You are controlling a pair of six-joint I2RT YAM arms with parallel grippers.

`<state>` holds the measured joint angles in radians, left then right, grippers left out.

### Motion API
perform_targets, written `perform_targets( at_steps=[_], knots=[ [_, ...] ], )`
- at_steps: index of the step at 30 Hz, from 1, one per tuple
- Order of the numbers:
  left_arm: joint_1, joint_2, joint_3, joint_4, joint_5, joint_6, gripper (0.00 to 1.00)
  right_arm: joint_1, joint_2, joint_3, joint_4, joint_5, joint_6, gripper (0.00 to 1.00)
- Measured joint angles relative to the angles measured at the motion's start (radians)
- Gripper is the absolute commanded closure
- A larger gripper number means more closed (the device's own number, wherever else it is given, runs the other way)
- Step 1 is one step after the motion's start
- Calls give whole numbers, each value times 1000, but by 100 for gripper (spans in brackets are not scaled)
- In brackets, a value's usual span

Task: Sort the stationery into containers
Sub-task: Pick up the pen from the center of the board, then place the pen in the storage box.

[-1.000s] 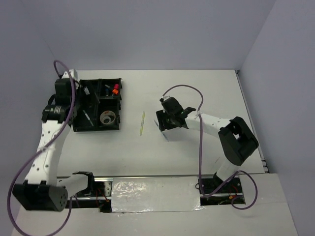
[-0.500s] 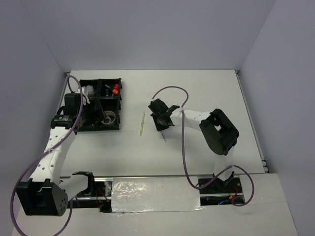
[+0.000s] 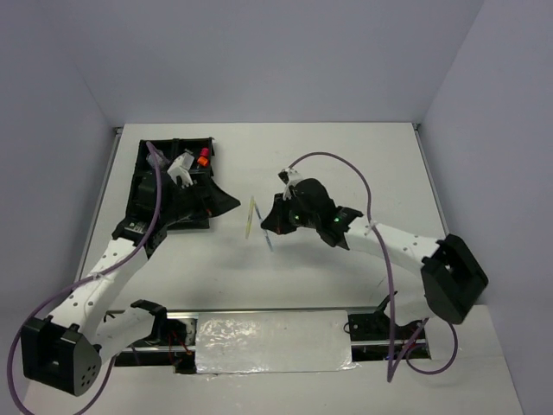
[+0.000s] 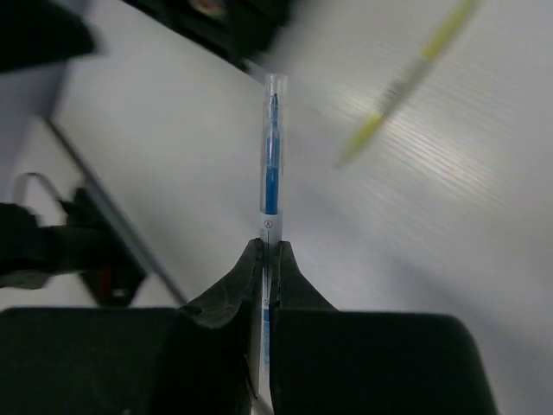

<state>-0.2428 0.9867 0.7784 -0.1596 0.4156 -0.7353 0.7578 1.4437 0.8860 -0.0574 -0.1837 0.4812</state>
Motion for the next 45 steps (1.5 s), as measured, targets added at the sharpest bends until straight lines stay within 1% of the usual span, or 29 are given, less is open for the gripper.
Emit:
perform_targets(
  at_steps=[3, 6, 7, 9, 10, 12, 13, 16, 18, 19, 20, 21, 22, 23, 24, 26, 27, 29, 30, 31, 33, 35, 37, 39, 42, 45],
  knots=[
    [-45, 34, -8, 89, 32, -60, 5, 18, -90, -55, 179, -90, 78, 100],
    [-68, 51, -16, 145, 45, -103, 9, 35, -102, -63, 273, -137, 128, 99],
    [-75, 52, -17, 157, 50, -111, 17, 42, -100, -63, 286, -145, 137, 99],
    [-83, 52, -18, 186, 59, -133, 28, 53, -99, -61, 294, -150, 148, 98],
    [-86, 52, -18, 197, 61, -137, 44, 59, -98, -61, 300, -152, 153, 98],
    [-91, 53, -18, 206, 62, -142, 53, 68, -98, -61, 311, -157, 160, 98],
    [-93, 56, -18, 209, 62, -140, 59, 72, -98, -60, 316, -160, 162, 98],
    [-95, 71, -18, 211, 61, -135, 65, 79, -98, -51, 321, -163, 165, 98],
    [-95, 86, -18, 211, 61, -134, 72, 81, -98, -41, 324, -164, 165, 97],
    [-95, 94, -18, 213, 62, -135, 84, 81, -97, -37, 320, -163, 165, 97],
    [-95, 99, -18, 217, 64, -143, 90, 81, -93, -32, 314, -161, 164, 97],
    [-95, 103, -17, 227, 71, -148, 96, 82, -84, -29, 310, -161, 160, 94],
    [-97, 105, -17, 227, 68, -142, 100, 82, -73, -24, 307, -162, 157, 88],
    [-97, 109, -15, 218, 61, -135, 100, 82, -64, -19, 303, -164, 156, 78],
    [-97, 117, -8, 201, 55, -130, 100, 83, -57, -12, 299, -161, 153, 57],
    [-97, 135, 32, 127, 10, -99, 100, 82, -47, -3, 294, -151, 144, 39],
    [-98, 155, 81, 44, -48, -74, 100, 80, -49, -3, 289, -137, 138, 16],
    [-95, 201, 195, -100, -205, -21, 100, 74, -67, -8, 277, -96, 126, 11],
    [-85, 233, 264, -172, -295, 1, 100, 67, -85, -17, 262, -71, 120, 6],
    [-63, 267, 336, -237, -392, 20, 100, 57, -109, -29, 243, -43, 118, 6],
    [10, 332, 465, -341, -535, 62, 100, 30, -166, -48, 194, 18, 100, 5],
    [115, 397, 568, -411, -630, 108, 100, 0, -223, -65, 162, 63, 87, 5],
    [229, 462, 652, -465, -700, 142, 100, -26, -262, -77, 147, 88, 73, 5],
    [315, 523, 722, -511, -763, 163, 100, -36, -276, -87, 140, 98, 60, 5],
    [381, 614, 819, -571, -815, 180, 100, -42, -273, -111, 132, 97, 44, 5],
    [408, 703, 875, -577, -813, 186, 98, -50, -260, -127, 121, 85, 35, 5]
  ],
)
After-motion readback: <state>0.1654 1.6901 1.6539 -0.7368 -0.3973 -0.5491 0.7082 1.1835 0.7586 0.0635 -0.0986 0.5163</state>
